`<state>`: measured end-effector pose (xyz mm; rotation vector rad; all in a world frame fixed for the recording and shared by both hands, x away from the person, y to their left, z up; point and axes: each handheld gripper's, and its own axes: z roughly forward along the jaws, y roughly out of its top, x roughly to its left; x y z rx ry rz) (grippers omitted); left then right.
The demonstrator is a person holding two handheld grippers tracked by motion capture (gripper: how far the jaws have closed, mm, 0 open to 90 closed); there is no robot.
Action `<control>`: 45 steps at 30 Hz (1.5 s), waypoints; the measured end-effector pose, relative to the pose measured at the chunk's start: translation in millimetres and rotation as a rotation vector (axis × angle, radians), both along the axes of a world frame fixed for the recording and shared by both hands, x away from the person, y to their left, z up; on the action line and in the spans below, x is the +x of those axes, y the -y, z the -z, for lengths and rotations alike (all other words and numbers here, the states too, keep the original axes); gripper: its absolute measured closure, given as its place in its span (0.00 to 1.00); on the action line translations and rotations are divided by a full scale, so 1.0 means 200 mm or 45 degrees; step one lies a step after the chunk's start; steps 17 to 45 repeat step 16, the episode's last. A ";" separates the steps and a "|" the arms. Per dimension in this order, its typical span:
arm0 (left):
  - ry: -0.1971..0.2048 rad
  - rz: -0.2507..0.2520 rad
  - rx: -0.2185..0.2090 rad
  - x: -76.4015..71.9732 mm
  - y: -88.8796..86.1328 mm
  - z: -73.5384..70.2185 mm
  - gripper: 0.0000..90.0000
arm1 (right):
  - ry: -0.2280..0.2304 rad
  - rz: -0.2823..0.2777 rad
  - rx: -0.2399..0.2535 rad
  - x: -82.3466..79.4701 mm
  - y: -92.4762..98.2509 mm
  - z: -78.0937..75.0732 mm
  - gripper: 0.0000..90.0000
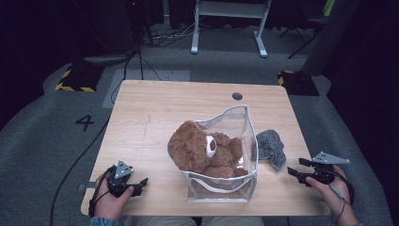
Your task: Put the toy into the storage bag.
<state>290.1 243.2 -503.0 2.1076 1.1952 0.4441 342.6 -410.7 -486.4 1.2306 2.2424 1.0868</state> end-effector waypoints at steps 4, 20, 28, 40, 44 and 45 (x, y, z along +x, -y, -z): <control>-0.007 0.006 -0.001 0.01 0.00 0.00 0.21 | -0.016 -0.005 -0.059 -0.01 -0.01 0.05 0.27; -0.012 -0.006 -0.001 0.02 0.00 0.00 0.16 | -0.009 0.001 -0.084 0.00 -0.02 0.09 0.14; -0.012 -0.006 -0.001 0.02 0.00 0.00 0.16 | -0.009 0.001 -0.084 0.00 -0.02 0.09 0.14; -0.012 -0.006 -0.001 0.02 0.00 0.00 0.16 | -0.009 0.001 -0.084 0.00 -0.02 0.09 0.14; -0.012 -0.006 -0.001 0.02 0.00 0.00 0.16 | -0.009 0.001 -0.084 0.00 -0.02 0.09 0.14; -0.012 -0.006 -0.001 0.02 0.00 0.00 0.16 | -0.009 0.001 -0.084 0.00 -0.02 0.09 0.14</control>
